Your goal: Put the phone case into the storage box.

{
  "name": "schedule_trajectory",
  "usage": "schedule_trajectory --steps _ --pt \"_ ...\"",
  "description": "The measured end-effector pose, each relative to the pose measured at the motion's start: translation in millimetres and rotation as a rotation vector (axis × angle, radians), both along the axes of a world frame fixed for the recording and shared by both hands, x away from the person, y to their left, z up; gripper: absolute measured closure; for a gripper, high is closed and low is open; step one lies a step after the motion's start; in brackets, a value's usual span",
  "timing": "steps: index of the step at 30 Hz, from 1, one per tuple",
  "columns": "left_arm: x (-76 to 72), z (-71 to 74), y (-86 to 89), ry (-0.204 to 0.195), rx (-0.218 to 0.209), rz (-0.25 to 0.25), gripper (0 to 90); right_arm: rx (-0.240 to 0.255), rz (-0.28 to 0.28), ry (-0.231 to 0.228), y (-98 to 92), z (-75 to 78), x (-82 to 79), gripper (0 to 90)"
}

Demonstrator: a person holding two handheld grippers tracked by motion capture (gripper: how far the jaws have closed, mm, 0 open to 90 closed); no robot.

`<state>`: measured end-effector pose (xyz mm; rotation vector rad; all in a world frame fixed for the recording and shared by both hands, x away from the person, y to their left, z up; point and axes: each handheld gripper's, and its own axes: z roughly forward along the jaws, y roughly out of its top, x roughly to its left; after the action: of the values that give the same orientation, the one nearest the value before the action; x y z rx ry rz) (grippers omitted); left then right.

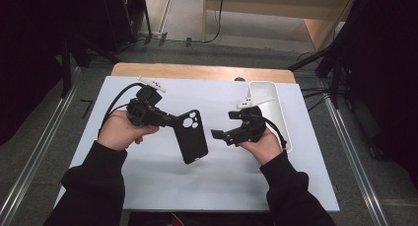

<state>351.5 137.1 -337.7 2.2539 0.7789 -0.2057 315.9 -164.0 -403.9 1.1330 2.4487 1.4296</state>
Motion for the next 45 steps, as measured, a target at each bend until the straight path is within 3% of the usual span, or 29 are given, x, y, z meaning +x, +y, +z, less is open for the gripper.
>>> schedule_trajectory --steps 7,8,14,19,27,31,40,45 --pt "1.8 1.1 2.6 0.013 0.002 0.038 78.9 -0.013 -0.022 -0.005 10.3 -4.7 -7.0 0.0" --pt "1.7 1.7 3.0 0.008 0.003 0.057 78.9 -0.028 -0.029 -0.027 14.3 -5.2 -10.7 0.0" --pt "2.9 4.1 6.2 0.014 -0.014 0.112 78.8 -0.018 -0.063 -0.053 23.4 -7.9 -17.7 0.0" --pt "4.8 4.5 9.1 0.027 -0.020 0.160 78.8 -0.018 -0.074 -0.101 27.9 -12.1 -21.9 0.0" --pt "5.0 4.2 8.3 0.012 -0.003 0.223 78.8 -0.007 -0.076 -0.101 34.8 -19.4 -24.0 0.0" --pt "4.9 2.5 4.7 0.032 0.008 0.248 78.8 -0.010 -0.072 -0.101 39.5 -21.9 -24.8 0.0" --pt "2.4 -0.2 -4.3 0.052 0.038 0.265 78.8 0.021 -0.086 -0.119 48.0 -19.0 -27.3 0.0" --pt "2.2 -1.3 -6.4 0.054 0.044 0.257 78.8 0.010 -0.106 -0.128 52.9 -15.6 -28.3 0.0"
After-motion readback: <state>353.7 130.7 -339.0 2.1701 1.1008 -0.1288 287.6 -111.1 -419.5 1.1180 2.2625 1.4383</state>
